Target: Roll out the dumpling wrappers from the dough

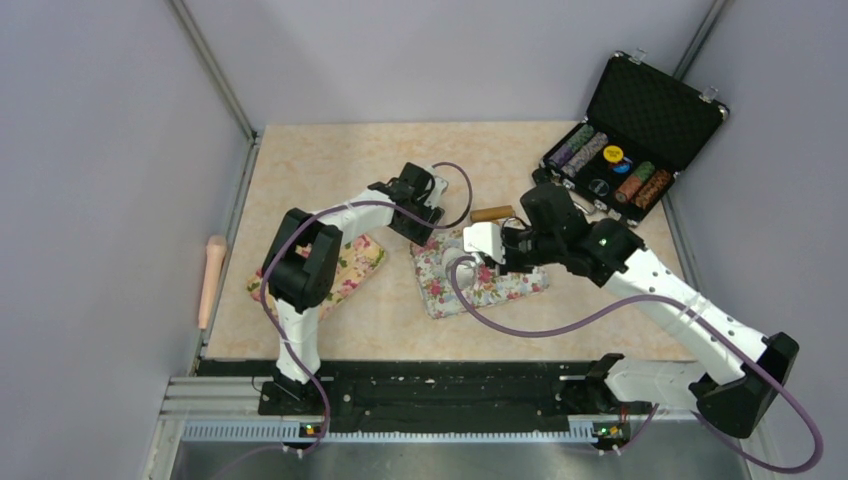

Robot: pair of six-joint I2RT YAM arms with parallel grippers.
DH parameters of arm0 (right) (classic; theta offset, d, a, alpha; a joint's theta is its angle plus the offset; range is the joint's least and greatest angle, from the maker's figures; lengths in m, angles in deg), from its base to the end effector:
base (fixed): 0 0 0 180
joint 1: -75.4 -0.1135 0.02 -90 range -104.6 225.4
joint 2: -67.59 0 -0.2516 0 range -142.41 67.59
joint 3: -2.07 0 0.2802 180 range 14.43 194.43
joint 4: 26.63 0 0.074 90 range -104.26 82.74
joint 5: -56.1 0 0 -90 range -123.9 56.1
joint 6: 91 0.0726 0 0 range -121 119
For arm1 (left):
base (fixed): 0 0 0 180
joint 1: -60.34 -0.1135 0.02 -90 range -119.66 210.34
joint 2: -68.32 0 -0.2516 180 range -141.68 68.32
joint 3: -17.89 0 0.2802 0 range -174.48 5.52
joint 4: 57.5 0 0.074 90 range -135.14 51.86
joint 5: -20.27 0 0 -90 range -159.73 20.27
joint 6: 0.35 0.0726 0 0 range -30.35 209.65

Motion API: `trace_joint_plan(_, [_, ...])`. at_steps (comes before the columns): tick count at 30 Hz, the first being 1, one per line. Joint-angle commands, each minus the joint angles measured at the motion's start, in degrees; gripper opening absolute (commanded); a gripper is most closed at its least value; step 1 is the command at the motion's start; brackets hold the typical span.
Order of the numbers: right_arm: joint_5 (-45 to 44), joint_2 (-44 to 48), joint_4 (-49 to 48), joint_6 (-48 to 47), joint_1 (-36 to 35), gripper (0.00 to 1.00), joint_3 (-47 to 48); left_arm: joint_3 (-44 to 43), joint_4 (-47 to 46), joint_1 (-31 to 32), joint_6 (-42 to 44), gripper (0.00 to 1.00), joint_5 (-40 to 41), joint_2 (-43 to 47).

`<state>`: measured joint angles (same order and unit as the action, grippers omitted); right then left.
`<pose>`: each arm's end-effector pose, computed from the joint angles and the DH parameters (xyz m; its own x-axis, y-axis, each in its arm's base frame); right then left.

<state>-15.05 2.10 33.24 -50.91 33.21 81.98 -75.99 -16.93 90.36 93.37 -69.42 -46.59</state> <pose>0.1970 0.2102 0.3105 0.2747 -0.7282 -0.6279 -0.9214 -0.0126 -0.3884 0.3961 -0.2284 0.1122 -0.7277 0.4954 -0.4743 0.5464 0.8367 0.0356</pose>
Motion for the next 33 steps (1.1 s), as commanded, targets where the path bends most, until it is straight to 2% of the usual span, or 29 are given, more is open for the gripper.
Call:
trace_joint_plan(1, [3.8, 0.4, -0.7, 0.0, -0.4, 0.00, 1.5, 1.4, -0.6, -0.8, -0.1, 0.65, 1.3, 0.7])
trace_joint_plan(13, [0.8, 0.5, 1.5, -2.2, -1.4, 0.00, 0.5, 1.6, -0.8, -0.7, -0.3, 0.65, 0.0, 0.7])
trace_joint_plan(18, [-9.6, 1.1, -12.4, 5.9, -1.3, 0.00, -1.9, 1.6, -0.8, -0.8, -0.4, 0.65, 0.0, 0.6])
trace_joint_plan(22, [-11.9, -0.6, -21.4, 11.0, -0.4, 0.00, -2.6, 1.9, -0.9, -0.8, -0.7, 0.66, -1.8, 1.0])
trace_joint_plan(25, [-8.0, -3.0, -26.2, 13.6, 2.0, 0.00, -1.9, 2.0, -0.9, -0.8, -0.8, 0.66, -3.0, 1.2])
trace_joint_plan(30, [6.1, -9.4, -33.3, 21.3, 9.7, 0.00, 1.1, 2.4, -1.2, -0.8, -0.9, 0.66, -4.3, 1.8])
trace_joint_plan(33, [13.6, -13.7, -37.4, 26.8, 11.8, 0.00, 3.2, 2.6, -1.2, -0.8, -1.1, 0.66, -5.3, 2.0])
